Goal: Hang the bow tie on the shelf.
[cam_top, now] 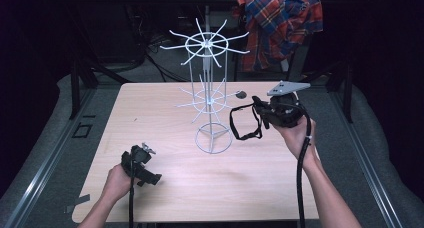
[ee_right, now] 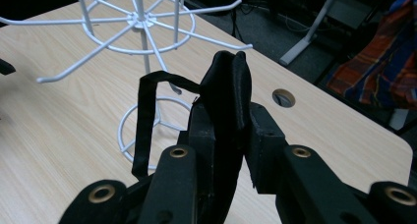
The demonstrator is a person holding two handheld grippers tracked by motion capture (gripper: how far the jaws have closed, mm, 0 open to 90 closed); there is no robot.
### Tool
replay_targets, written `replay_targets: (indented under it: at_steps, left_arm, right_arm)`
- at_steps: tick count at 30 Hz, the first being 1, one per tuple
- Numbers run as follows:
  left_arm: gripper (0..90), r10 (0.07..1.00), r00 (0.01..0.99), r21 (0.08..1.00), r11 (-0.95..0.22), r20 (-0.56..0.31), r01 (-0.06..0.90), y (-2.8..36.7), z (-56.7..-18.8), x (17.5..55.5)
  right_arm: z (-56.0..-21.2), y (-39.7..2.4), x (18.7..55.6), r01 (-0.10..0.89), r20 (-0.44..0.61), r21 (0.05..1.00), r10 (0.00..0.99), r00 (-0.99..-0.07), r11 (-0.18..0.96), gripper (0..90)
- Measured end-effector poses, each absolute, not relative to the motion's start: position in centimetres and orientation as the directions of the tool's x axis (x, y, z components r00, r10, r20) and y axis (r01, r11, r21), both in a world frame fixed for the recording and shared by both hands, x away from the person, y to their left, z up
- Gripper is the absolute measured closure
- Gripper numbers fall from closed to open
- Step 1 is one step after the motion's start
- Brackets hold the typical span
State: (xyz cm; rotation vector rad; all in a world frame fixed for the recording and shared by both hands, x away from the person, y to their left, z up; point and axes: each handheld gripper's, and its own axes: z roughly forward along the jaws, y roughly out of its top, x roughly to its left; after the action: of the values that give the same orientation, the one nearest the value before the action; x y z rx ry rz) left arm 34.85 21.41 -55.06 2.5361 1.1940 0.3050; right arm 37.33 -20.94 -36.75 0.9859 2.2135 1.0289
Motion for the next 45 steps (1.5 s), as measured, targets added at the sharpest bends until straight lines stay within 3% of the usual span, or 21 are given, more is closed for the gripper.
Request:
replay_targets:
  at_steps: [18,45]
  left_arm:
    - [0.1,0.774,0.631,0.371,-0.601,0.049,0.708,21.4,-55.0,34.9]
    - [0.1,0.773,0.632,0.373,-0.602,0.05,0.706,21.3,-55.1,34.9]
  right_arm:
    - [-40.2,-20.7,40.0,0.493,-0.036,0.775,0.807,-0.59,0.395,75.8]
    - [-43.9,-18.1,40.9,0.531,-0.002,0.736,0.786,-0.618,0.42,75.8]
